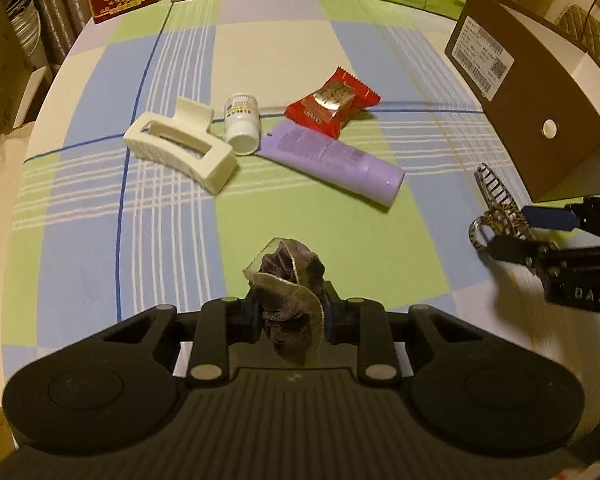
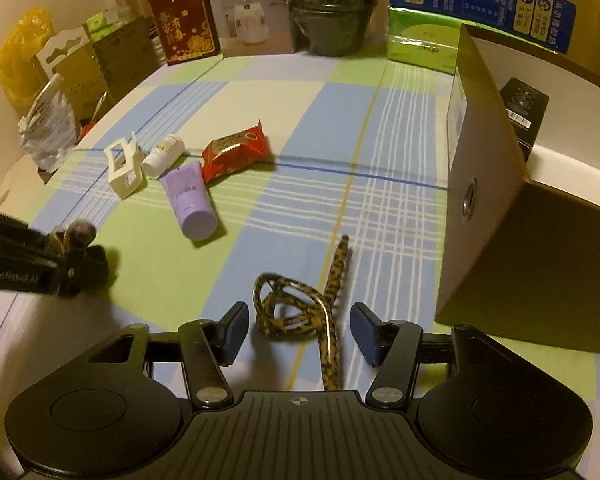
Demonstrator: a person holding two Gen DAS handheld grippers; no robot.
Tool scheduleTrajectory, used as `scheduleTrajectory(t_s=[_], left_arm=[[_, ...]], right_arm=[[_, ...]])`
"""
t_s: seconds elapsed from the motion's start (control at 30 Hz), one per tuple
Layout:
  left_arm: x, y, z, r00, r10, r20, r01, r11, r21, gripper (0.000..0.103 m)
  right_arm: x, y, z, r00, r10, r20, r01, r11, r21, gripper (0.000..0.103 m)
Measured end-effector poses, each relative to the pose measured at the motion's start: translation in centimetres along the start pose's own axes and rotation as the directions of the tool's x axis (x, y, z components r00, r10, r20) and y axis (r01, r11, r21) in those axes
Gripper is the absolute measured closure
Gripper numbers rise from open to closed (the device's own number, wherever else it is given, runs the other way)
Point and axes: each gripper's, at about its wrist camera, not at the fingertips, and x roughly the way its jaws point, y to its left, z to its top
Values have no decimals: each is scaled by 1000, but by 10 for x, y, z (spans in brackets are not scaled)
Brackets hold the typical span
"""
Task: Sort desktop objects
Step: 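Carry the scrunchie with left tool while right carries leopard clip to box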
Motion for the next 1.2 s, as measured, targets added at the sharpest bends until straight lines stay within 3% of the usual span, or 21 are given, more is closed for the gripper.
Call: scheduleTrajectory(t_s=[0.1,0.13,0.5,0.87,1.2], left_arm=[[-1,0,1,1000,13,7,-13,1000,-7,80],[-1,-1,2,1000,20,12,-20,1000,-3,80],[-7,-12,4,999,32,36,-33,999,16,80],[-52,-43,4,994,-14,110,7,998,66,80],[-95,-91,21,972,-105,211,70,983,168,80]], right_arm=[[8,1,5,1000,2,2,-2,1000,17,52],[10,1,7,1000,-5,-1,5,1000,16,62],[-7,5,5,1000,15,10,-14,999,-32,67],[-71,-9,3,986,127,105,-128,992,11,67],[-137,-42,5,971,109,213,-121,992,42,67]])
